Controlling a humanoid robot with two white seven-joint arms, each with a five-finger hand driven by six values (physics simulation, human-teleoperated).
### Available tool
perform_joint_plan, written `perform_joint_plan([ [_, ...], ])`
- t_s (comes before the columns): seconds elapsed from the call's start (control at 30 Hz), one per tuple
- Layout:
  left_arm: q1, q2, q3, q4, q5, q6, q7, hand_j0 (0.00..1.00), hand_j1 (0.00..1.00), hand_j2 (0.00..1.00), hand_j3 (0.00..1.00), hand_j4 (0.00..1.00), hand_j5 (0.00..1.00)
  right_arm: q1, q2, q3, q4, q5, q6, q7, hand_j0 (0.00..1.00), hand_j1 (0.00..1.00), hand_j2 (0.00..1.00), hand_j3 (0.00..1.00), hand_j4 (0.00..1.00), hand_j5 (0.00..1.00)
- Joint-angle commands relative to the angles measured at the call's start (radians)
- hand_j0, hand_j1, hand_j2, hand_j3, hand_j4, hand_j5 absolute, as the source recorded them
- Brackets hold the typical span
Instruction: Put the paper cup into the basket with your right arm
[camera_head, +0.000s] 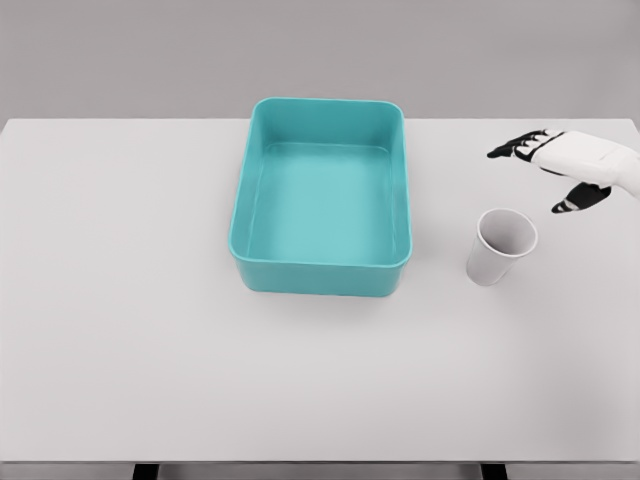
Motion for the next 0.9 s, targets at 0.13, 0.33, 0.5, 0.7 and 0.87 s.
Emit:
perform_joint_plan([
  [0.13, 0.000, 0.000, 0.000, 0.000, 0.000, 0.000, 0.000, 1.00, 1.00, 1.00, 1.00, 1.00, 1.00, -0.041, -0.016, -0.002, -0.003, -0.003, -0.036, -0.001, 1.00, 1.00, 1.00, 1.00, 1.00, 1.00],
  [0.33, 0.000, 0.000, 0.000, 0.000, 0.000, 0.000, 0.000, 1.00, 1.00, 1.00, 1.00, 1.00, 1.00, 0.041, -0.104, 0.003, -0.001, -0.328, -0.069, -0.037, 1.00, 1.00, 1.00, 1.00, 1.00, 1.00],
  [0.5, 0.000, 0.000, 0.000, 0.000, 0.000, 0.000, 0.000, 1.00, 1.00, 1.00, 1.00, 1.00, 1.00, 0.173, -0.159, 0.000, -0.004, -0.715, -0.069, -0.062, 1.00, 1.00, 1.00, 1.00, 1.00, 1.00],
  [0.7, 0.000, 0.000, 0.000, 0.000, 0.000, 0.000, 0.000, 1.00, 1.00, 1.00, 1.00, 1.00, 1.00, 0.320, -0.119, -0.003, -0.006, -0.931, -0.069, -0.064, 1.00, 1.00, 1.00, 1.00, 1.00, 1.00],
  [0.87, 0.000, 0.000, 0.000, 0.000, 0.000, 0.000, 0.000, 1.00, 1.00, 1.00, 1.00, 1.00, 1.00, 0.353, -0.115, -0.006, -0.018, -0.961, -0.069, -0.064, 1.00, 1.00, 1.00, 1.00, 1.00, 1.00],
])
